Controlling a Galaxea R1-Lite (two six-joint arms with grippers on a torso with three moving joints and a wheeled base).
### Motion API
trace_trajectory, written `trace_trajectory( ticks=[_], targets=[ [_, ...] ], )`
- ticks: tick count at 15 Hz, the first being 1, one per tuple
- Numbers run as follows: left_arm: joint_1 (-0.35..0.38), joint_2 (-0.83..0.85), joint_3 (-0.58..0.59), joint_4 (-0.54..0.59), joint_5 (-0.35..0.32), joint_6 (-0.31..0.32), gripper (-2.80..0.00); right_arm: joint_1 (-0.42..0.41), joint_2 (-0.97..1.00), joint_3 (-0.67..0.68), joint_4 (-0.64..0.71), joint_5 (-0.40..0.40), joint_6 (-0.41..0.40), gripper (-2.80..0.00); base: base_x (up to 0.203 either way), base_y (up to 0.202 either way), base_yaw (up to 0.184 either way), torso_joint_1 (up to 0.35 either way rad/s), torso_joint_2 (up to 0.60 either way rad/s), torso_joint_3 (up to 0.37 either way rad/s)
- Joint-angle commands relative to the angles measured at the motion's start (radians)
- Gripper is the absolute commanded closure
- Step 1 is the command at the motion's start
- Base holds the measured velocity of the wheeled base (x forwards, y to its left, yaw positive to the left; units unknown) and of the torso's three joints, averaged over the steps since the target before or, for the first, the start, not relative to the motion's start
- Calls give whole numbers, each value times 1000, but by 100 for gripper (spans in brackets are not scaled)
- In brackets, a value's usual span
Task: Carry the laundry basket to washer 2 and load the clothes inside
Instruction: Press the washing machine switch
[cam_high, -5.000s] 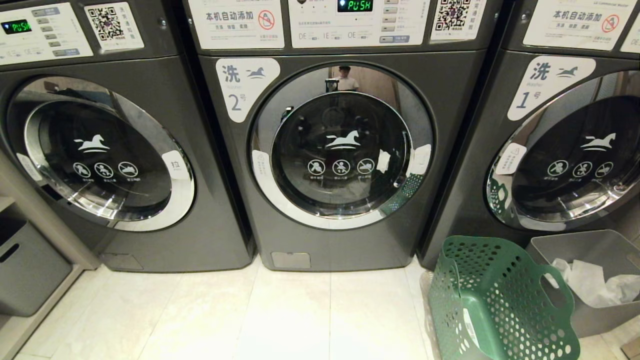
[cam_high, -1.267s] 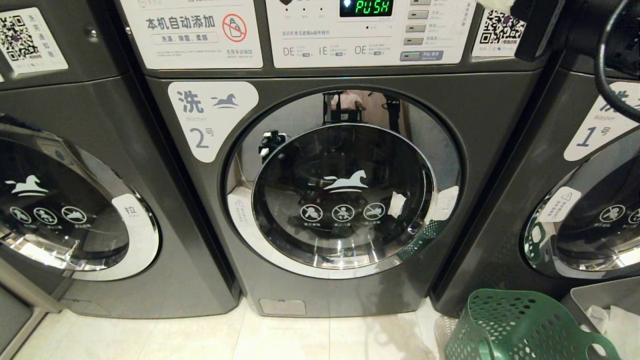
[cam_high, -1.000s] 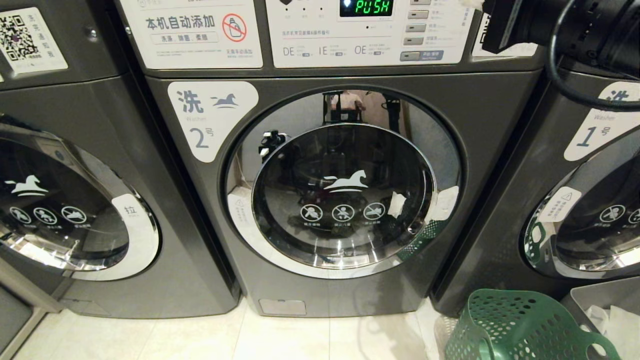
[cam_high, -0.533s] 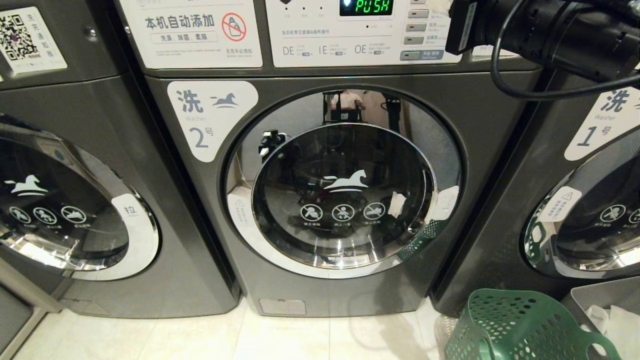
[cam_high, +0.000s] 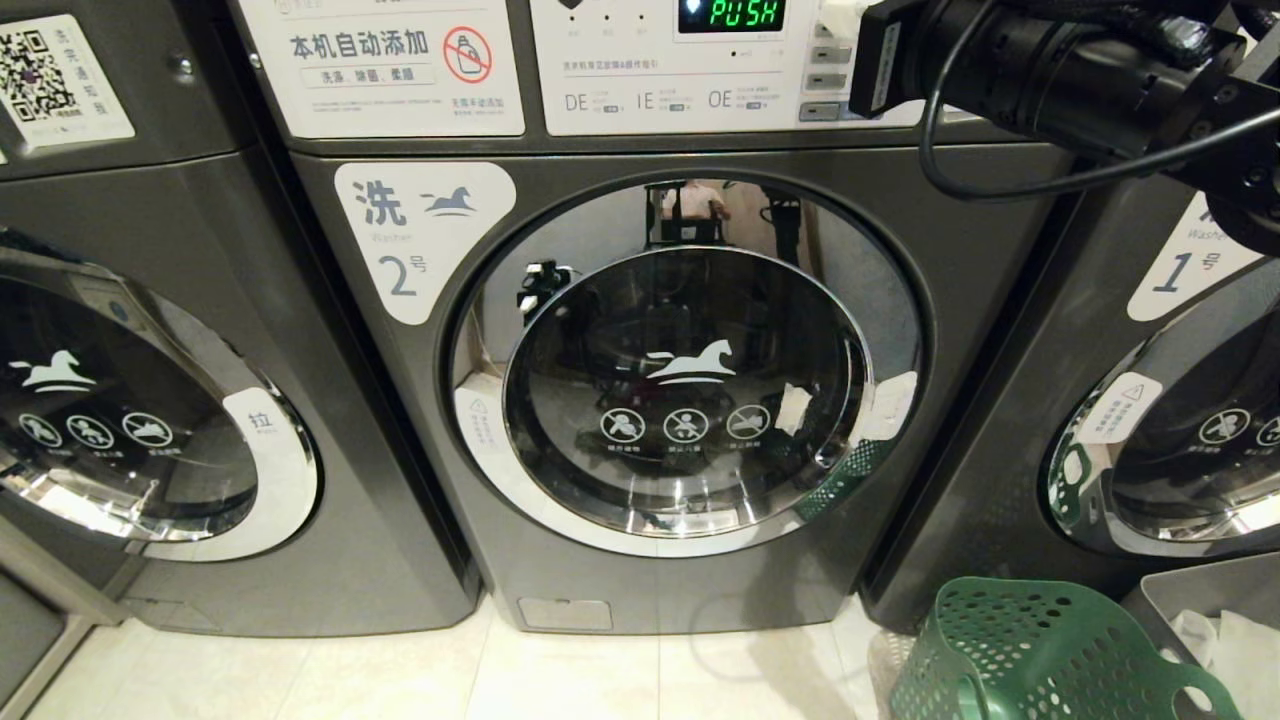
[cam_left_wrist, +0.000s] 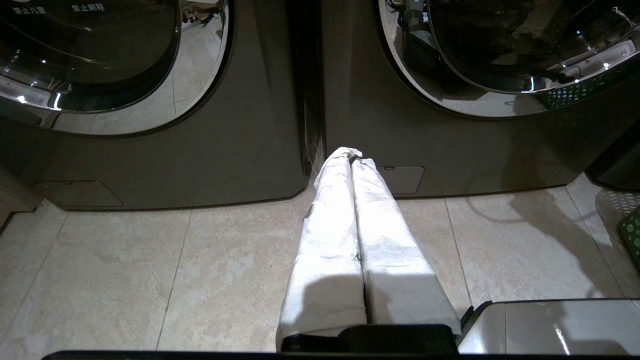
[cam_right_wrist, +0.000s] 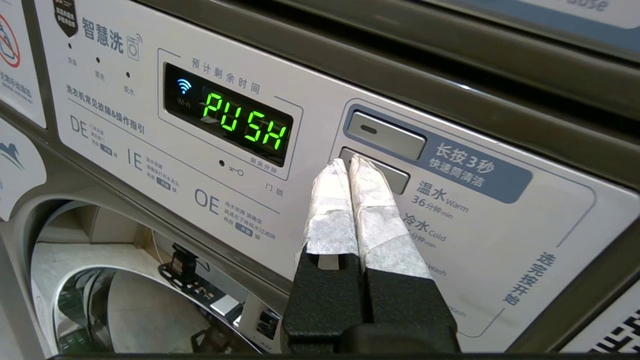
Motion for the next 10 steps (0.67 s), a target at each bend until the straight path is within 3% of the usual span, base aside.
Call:
trace_trajectory(
  ticks=[1,10],
  targets=[
    [1,0,0,1,0,0,0,-8,11,0,0,-1,-1,0,0,0,0,0,0,0],
    [1,0,0,1,1,0,0,-31,51,-40,5,-40,-4,0,0,0,0,0,0,0]
  ],
)
